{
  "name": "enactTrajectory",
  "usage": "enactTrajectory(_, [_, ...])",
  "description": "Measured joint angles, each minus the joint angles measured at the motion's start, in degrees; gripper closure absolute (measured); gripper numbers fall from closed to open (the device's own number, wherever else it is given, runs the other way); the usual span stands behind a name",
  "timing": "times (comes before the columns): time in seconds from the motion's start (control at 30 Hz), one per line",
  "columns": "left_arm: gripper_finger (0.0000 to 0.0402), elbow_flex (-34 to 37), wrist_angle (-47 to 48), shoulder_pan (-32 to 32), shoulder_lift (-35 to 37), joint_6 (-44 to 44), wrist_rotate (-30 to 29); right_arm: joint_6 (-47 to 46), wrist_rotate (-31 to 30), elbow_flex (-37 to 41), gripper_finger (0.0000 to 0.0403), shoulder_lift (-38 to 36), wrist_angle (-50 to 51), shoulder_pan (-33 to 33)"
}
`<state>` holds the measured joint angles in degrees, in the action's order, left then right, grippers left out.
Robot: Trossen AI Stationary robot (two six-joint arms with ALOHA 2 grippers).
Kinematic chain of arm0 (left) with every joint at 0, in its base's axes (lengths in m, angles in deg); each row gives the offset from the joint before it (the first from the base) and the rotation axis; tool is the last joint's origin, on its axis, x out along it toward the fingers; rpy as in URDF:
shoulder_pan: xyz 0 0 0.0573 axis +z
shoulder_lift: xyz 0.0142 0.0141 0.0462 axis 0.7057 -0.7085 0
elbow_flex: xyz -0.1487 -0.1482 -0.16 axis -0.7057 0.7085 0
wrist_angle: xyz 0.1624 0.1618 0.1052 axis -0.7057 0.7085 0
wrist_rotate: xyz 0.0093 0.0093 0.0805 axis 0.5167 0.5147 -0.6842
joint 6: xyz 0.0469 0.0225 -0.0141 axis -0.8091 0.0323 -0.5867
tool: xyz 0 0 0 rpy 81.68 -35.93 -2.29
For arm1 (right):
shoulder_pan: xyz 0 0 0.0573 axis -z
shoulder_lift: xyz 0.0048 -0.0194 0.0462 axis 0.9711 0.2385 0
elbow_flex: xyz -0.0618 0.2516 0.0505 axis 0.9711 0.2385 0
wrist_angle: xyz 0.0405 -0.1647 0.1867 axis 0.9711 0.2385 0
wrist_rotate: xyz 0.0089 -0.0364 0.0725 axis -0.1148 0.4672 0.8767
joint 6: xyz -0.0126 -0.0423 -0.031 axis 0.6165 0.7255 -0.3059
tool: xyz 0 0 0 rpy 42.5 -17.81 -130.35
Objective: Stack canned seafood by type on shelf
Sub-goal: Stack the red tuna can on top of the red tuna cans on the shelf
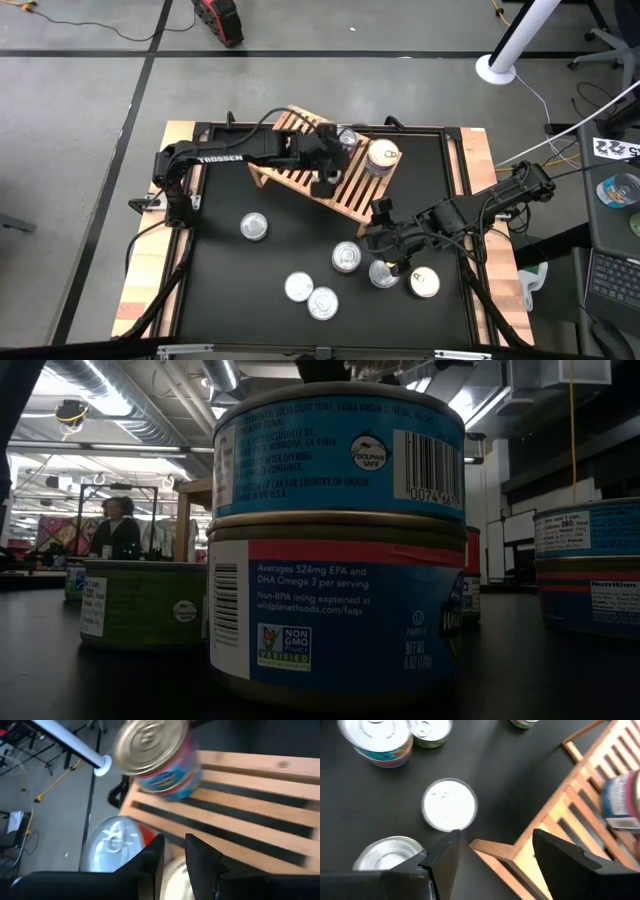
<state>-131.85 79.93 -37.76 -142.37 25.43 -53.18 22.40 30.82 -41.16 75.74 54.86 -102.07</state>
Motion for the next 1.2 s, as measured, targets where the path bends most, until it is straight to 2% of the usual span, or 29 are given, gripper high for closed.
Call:
enactTrajectory(0.33, [0.0329, 0.0, 2.8, -11.0, 0.0, 1.9, 0.2, -2.3, 10.7, 0.0, 0.0157, 0.9, -2.8, -0.3])
enactTrajectory(0.77, [0.0329, 0.0, 14.2, -23.8, 0.0, 12.7, 0.2, -2.6, 9.9, 0.0, 0.0157, 10.8, -4.2, -2.7])
enactTrajectory(1.0, [0.0329, 0.0, 18.6, -28.2, 0.0, 17.6, 0.2, -2.5, 9.7, 0.0, 0.0157, 16.4, -6.3, -2.6])
enactTrajectory(1.2, [0.0329, 0.0, 18.9, -30.6, 0.0, 18.1, 0.1, -2.6, 9.7, 0.0, 0.0157, 19.7, -6.9, -2.6])
